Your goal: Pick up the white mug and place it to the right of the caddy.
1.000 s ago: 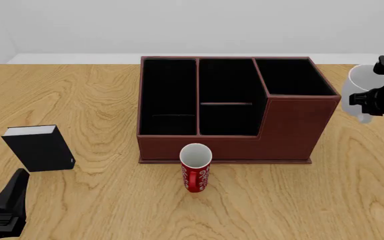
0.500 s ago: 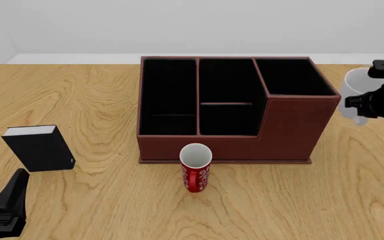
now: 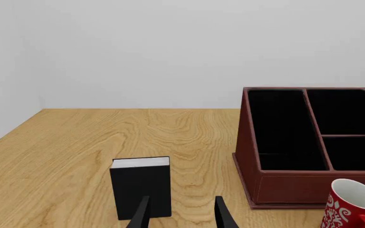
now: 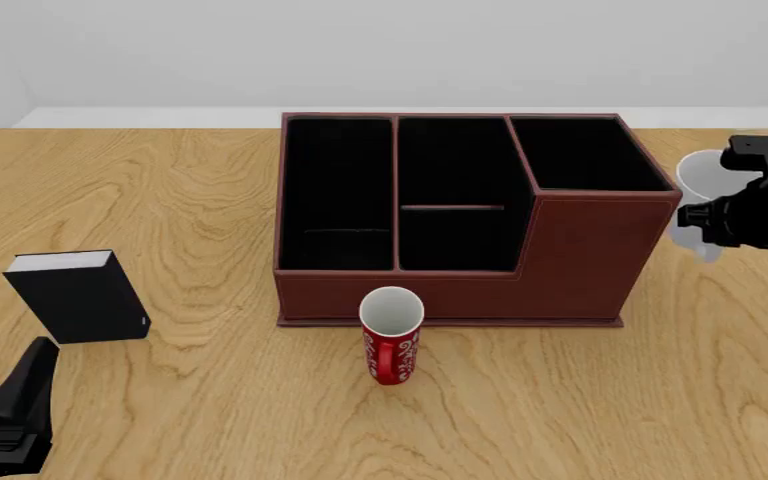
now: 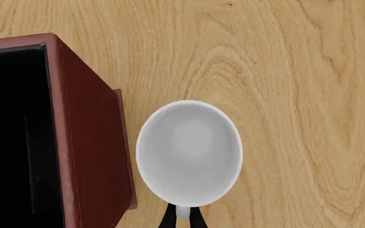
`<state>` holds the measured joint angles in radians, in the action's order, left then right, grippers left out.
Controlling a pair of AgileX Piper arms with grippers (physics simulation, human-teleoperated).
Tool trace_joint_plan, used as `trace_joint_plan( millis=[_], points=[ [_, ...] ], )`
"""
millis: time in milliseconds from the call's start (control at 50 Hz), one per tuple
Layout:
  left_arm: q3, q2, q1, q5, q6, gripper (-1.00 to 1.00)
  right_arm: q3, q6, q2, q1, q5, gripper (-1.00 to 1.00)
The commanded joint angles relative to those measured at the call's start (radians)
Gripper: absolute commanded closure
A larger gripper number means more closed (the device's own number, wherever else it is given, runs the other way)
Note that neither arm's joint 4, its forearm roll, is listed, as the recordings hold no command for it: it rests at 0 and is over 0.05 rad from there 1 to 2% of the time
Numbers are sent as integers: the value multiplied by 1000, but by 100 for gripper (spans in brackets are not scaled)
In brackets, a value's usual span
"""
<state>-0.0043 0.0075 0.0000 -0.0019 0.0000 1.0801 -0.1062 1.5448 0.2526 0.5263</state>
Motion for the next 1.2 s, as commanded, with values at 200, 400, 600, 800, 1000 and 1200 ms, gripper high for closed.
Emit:
trace_joint_plan(
  millis=[200,400,600,800,1000,1200],
  points=[
    [0,0,0,0,0,-100,-28,7,-6,-2,-12,100],
    [0,0,0,0,0,-100,-52,7,-17,0,-22,100],
    [0,0,0,0,0,-100,-66,2,-33,-9,-21,100],
    [0,0,0,0,0,-100,-78,-2,-42,-8,-23,100],
    [0,0,0,0,0,-100,-94,7,-35,-11,-39,100],
    [0,0,0,0,0,-100,-104,14,-27,-17,-51,100]
  ],
)
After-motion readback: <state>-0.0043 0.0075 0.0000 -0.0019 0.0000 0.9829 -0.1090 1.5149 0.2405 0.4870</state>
